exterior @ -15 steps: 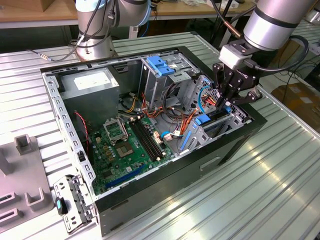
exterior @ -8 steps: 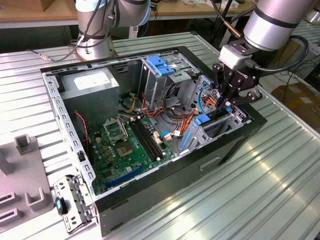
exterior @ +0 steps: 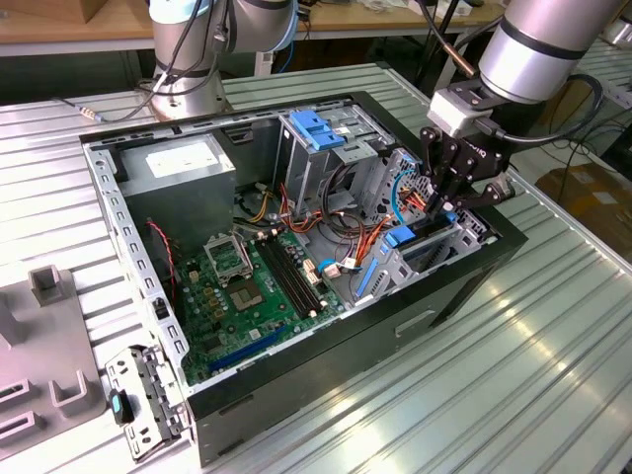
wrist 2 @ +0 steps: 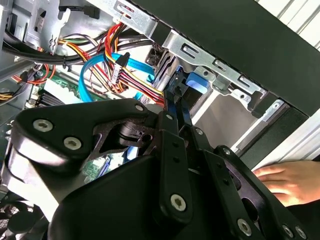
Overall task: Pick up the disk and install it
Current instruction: 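Insert the first disk wire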
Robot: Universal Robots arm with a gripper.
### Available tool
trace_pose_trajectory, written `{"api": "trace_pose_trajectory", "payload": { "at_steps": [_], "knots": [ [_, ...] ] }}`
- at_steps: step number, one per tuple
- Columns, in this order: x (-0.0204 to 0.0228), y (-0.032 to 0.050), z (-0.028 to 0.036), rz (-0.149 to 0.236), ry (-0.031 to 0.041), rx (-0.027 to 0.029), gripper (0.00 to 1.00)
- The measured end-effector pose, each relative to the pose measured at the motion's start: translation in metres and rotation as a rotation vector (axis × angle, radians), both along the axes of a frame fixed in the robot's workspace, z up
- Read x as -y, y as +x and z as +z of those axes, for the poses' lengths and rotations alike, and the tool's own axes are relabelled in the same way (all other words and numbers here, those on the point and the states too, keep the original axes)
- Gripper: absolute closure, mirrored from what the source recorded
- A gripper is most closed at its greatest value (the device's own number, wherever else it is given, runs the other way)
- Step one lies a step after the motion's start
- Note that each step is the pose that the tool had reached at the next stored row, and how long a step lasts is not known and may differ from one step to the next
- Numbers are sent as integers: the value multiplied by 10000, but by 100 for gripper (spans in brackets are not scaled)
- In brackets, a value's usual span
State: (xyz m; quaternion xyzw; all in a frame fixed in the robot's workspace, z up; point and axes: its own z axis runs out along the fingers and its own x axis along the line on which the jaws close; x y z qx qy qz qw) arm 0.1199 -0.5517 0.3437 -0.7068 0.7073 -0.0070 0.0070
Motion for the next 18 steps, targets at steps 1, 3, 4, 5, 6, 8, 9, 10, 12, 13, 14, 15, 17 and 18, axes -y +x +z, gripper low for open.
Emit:
{"api": "trace_pose_trajectory", "payload": {
  "at_steps": [1,3,4,5,6,8,9,10,12,13,14,15,17,18],
  "knots": [
    [0,0,-4,0,1,0,83],
    [0,0,-16,0,6,0,83],
    [0,0,-19,0,5,0,83],
    [0,0,-21,0,5,0,83],
    [0,0,-23,0,5,0,83],
    [0,0,-25,0,6,0,83],
    [0,0,-26,0,6,0,83],
    [0,0,-26,0,8,0,83],
    [0,0,-27,0,7,0,83],
    [0,0,-27,0,7,0,83],
    [0,0,-27,0,8,0,83],
    [0,0,-27,-1,8,0,83],
    [0,0,-25,0,12,0,82],
    [0,0,-13,0,8,0,75]
  ]
}}
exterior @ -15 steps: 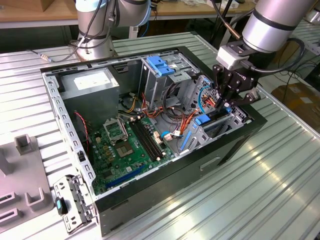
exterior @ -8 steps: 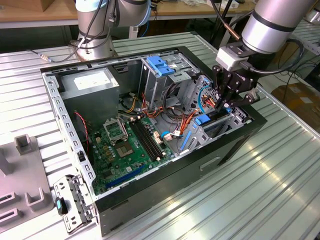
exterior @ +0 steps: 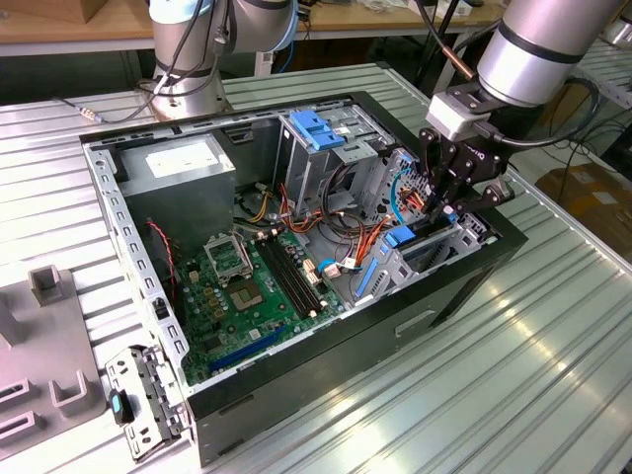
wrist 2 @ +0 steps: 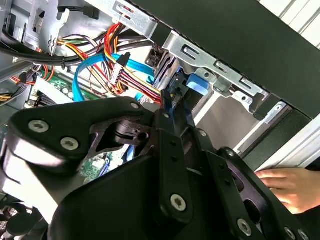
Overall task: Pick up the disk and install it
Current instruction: 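Insert the first disk wire, then insert the second disk wire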
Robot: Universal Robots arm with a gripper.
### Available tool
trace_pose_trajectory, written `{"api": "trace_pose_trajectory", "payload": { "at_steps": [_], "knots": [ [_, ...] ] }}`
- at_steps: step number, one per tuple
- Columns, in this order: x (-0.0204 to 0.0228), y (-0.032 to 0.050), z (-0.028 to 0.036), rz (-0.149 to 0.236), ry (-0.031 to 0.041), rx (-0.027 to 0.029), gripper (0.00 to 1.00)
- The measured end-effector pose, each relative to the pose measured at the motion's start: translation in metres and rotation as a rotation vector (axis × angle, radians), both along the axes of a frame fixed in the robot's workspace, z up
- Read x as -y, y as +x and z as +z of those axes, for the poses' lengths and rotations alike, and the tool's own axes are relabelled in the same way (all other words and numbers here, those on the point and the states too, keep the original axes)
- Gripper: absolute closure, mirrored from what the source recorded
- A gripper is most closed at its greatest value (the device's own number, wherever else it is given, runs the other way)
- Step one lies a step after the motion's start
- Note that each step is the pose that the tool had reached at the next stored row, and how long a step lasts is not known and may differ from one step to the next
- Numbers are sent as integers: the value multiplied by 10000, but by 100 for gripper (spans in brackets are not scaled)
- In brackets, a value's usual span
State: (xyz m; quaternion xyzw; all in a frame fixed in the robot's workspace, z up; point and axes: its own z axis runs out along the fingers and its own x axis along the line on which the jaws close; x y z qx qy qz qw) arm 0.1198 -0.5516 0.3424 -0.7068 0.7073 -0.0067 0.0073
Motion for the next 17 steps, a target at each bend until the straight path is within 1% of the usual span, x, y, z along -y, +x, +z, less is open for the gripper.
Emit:
{"api": "trace_pose_trajectory", "payload": {
  "at_steps": [1,3,7,8,10,17],
  "knots": [
    [0,0,16,0,0,1,75],
    [0,0,73,0,-1,0,75],
    [0,0,73,0,2,0,75],
    [0,0,74,0,1,0,77],
    [0,0,74,0,1,0,89],
    [0,0,73,0,4,0,89]
  ]
}}
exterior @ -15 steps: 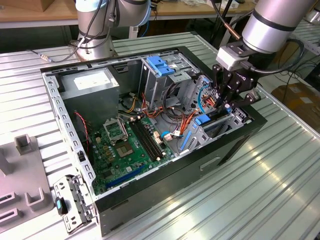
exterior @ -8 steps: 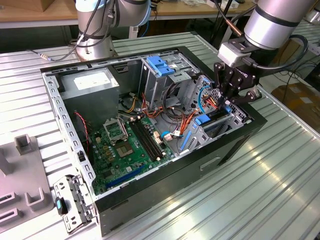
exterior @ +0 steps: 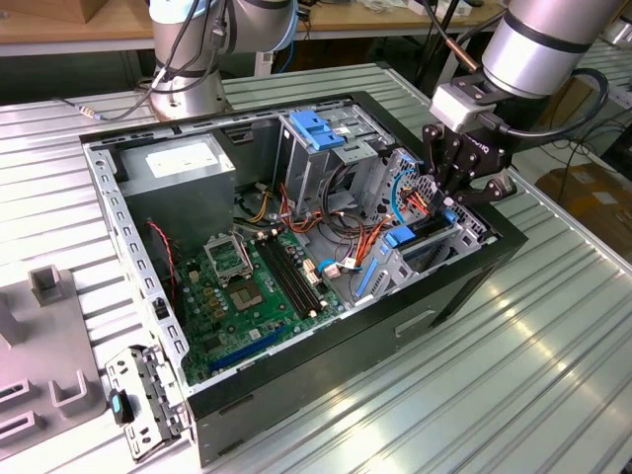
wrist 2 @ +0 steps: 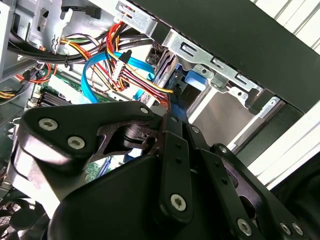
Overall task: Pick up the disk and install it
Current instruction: 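Insert the second disk wire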
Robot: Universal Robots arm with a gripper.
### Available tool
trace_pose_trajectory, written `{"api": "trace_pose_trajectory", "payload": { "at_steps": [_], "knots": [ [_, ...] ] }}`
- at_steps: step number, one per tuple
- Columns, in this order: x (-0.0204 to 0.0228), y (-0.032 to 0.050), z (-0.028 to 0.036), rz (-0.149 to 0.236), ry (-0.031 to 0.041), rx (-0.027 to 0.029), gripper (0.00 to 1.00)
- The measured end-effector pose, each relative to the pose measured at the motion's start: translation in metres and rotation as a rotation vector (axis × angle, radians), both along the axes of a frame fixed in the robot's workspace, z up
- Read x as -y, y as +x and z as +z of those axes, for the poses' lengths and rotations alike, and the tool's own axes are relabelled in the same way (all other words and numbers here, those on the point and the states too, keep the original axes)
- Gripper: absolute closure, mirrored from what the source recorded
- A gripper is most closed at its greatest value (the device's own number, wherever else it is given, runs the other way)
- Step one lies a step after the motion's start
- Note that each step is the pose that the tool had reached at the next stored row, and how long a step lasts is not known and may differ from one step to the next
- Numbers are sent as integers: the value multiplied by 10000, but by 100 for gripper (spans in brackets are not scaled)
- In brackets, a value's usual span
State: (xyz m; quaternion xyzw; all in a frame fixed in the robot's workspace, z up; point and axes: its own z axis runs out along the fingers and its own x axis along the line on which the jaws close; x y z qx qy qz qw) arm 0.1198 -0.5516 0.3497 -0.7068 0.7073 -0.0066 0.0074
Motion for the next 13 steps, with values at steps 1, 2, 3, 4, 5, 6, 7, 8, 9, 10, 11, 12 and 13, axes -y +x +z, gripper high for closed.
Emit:
{"api": "trace_pose_trajectory", "payload": {
  "at_steps": [1,2,3,4,5,6,7,8,9,10,11,12,13],
  "knots": [
    [0,0,0,0,0,0,89],
    [0,0,0,0,0,0,89],
    [0,-1,0,1,0,0,89],
    [0,-2,0,1,0,0,89],
    [1,-4,0,0,1,0,89],
    [0,-6,0,0,1,0,89],
    [0,-9,0,-1,0,0,89],
    [0,-10,0,0,0,0,89],
    [0,-10,0,1,0,0,89],
    [0,-11,2,1,2,0,89],
    [0,-12,5,0,1,0,89],
    [0,-12,19,0,1,0,89],
    [0,-12,26,1,3,0,89]
  ]
}}
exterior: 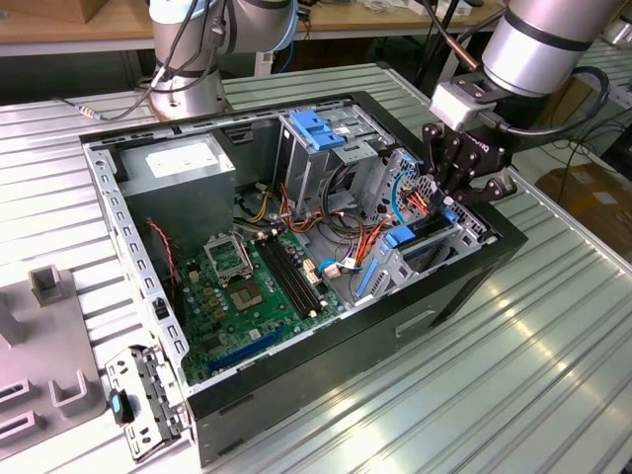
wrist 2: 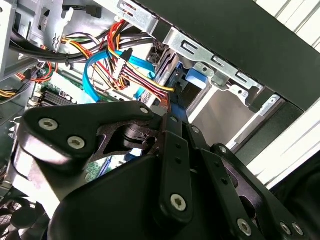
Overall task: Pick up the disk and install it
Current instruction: 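Insert the second disk wire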
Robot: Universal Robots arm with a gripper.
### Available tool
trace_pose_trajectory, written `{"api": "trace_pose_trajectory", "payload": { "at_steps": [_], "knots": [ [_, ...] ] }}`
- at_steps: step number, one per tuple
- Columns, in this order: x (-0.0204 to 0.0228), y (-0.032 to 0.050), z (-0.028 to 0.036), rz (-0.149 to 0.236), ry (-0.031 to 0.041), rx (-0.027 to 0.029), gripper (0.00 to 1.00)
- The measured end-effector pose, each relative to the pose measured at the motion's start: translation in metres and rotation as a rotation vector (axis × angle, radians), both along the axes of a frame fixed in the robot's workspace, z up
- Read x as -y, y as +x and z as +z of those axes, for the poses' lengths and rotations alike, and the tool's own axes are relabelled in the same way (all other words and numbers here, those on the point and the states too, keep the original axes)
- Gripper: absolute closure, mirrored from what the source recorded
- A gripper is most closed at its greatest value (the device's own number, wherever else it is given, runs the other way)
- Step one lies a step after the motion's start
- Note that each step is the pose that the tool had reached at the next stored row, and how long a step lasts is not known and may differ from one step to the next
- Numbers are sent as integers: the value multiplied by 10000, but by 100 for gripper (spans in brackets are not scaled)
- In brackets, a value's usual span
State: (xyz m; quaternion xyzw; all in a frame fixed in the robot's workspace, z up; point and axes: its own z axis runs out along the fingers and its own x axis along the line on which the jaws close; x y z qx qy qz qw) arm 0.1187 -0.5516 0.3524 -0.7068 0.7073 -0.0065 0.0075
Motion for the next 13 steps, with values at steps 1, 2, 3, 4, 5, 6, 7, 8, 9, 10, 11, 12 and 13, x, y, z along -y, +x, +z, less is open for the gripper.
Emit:
{"api": "trace_pose_trajectory", "payload": {
  "at_steps": [1,2,3,4,5,6,7,8,9,10,11,12,13],
  "knots": [
    [0,0,9,0,1,0,89],
    [0,0,24,0,4,0,89],
    [0,0,46,0,14,-1,89],
    [1,0,56,-1,20,-1,89],
    [1,0,64,-1,26,0,89],
    [0,-1,77,-1,31,0,89],
    [0,0,87,-1,35,0,89],
    [0,-1,106,-1,43,0,89],
    [0,-1,139,0,53,0,89],
    [0,-2,163,0,55,0,89],
    [0,-2,186,-1,59,0,89],
    [0,-3,208,0,65,0,89],
    [0,-3,231,0,71,0,89]
  ]
}}
